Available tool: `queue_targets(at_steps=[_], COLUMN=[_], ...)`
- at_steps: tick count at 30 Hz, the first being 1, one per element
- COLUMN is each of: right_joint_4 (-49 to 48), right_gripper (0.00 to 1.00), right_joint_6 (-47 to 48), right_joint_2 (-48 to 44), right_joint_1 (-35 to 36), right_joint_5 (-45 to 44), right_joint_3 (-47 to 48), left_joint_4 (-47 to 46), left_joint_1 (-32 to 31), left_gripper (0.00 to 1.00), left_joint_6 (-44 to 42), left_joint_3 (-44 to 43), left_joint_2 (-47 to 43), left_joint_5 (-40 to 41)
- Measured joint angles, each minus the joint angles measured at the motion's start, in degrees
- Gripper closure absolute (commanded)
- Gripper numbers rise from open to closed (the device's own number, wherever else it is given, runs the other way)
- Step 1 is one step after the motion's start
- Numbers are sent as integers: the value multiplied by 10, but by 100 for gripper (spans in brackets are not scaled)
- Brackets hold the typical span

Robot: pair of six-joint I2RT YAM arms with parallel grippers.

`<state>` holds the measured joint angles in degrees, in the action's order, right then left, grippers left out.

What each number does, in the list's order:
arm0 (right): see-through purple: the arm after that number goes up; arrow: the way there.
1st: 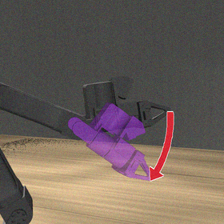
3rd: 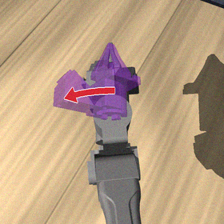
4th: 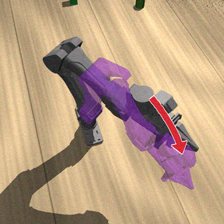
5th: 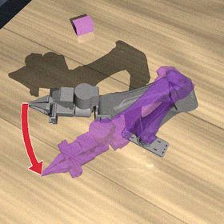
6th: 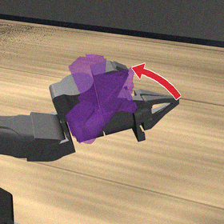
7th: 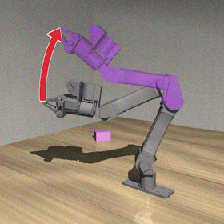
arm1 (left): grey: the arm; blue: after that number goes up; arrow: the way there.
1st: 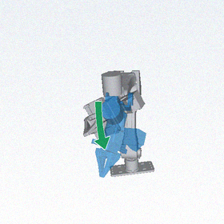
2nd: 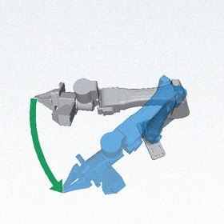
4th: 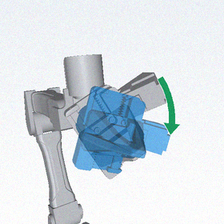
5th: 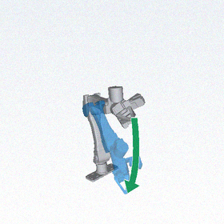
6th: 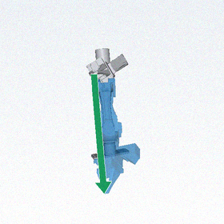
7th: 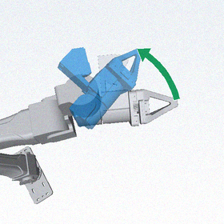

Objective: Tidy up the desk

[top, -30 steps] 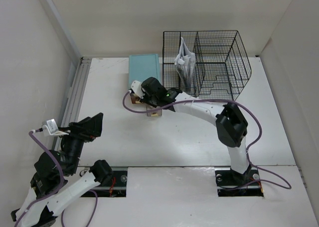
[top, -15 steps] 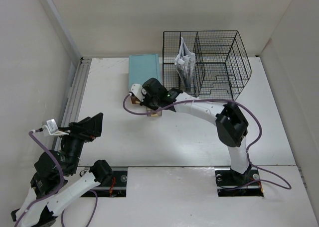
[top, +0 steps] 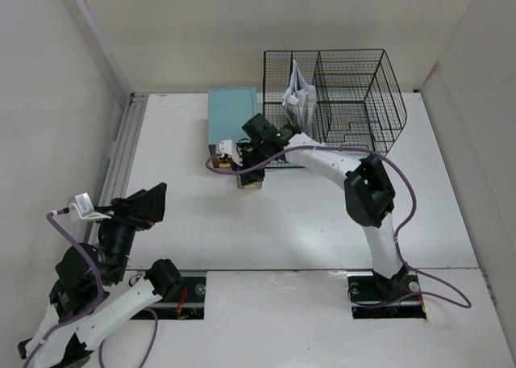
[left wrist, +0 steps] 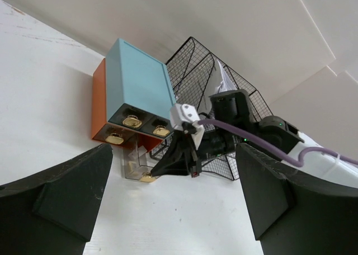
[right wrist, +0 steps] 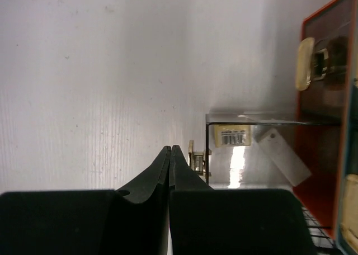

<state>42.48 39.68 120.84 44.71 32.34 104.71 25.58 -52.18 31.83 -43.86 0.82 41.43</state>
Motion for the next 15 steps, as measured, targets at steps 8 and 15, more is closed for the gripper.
queue_targets(at_steps=[8, 15], right_joint_4=[-7, -131], right_gripper=[100, 100], right_joint_6=[-34, -86], right_joint_2=[38, 37], right_joint_1=[4, 28], right_joint_5=[-65, -268], right_joint_3=[-9, -93], left_joint_4=[0, 0], left_joint_1=[0, 0], left_gripper=[9, 9], left_joint_6=[0, 0], left_joint_3=[0, 0], left_joint_2=[0, 0], left_joint_5=[0, 0])
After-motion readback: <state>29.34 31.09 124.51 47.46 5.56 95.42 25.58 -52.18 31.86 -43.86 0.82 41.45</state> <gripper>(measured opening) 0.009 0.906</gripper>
